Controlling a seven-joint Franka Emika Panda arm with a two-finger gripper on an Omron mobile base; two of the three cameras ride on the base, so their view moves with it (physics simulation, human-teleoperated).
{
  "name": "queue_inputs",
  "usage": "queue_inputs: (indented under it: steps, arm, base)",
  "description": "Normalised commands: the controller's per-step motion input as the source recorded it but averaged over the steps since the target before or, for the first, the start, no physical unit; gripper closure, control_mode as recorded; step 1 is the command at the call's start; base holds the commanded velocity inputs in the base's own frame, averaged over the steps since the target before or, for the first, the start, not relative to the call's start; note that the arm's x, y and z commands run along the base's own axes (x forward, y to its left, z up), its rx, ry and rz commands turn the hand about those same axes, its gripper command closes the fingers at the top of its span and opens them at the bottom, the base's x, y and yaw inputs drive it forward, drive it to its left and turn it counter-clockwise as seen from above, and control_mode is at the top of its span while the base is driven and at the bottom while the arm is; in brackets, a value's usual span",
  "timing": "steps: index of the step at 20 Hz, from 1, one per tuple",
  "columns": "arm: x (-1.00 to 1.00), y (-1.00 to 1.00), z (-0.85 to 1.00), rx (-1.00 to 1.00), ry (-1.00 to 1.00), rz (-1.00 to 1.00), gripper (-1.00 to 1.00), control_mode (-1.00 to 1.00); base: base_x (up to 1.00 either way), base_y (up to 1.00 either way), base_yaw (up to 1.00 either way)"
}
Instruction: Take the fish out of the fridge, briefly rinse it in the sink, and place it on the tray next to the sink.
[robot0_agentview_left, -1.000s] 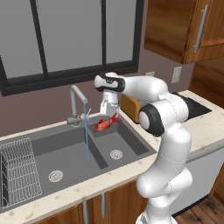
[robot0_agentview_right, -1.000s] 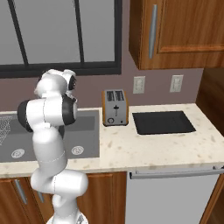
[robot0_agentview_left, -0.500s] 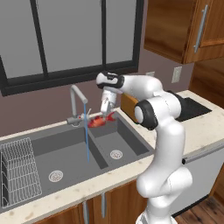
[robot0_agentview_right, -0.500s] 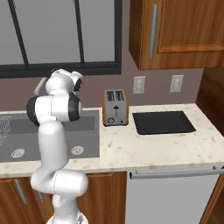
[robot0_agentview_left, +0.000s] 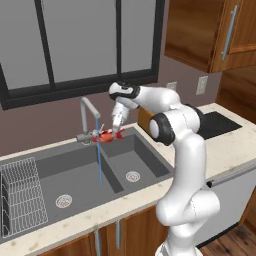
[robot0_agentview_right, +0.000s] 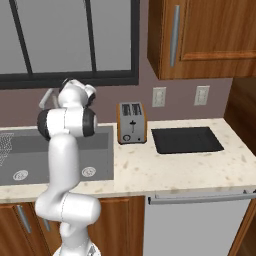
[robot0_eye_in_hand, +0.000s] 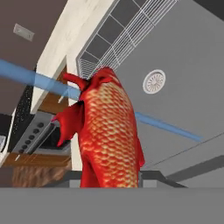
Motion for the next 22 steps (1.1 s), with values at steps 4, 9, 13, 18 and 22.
queue_inputs:
  steps: [4, 9, 13, 18, 22]
  arm:
    - [0.42, 0.39, 0.0, 0.06, 0.08, 0.0, 1.0, -1.0]
    - [0.34, 0.4, 0.0, 0.03, 0.14, 0.0, 1.0, -1.0]
    - [-0.21, 0.22, 0.0, 0.0, 0.3, 0.05, 1.0, -1.0]
    - [-0.42, 0.13, 0.0, 0.0, 0.27, 0.04, 1.0, -1.0]
    - [-0.44, 0.0, 0.0, 0.01, 0.07, 0.0, 1.0, -1.0]
  base:
    - [0.0, 0.0, 0.0]
    - [0.0, 0.0, 0.0]
    - [0.0, 0.0, 0.0]
    - [0.0, 0.0, 0.0]
    - [0.0, 0.0, 0.0]
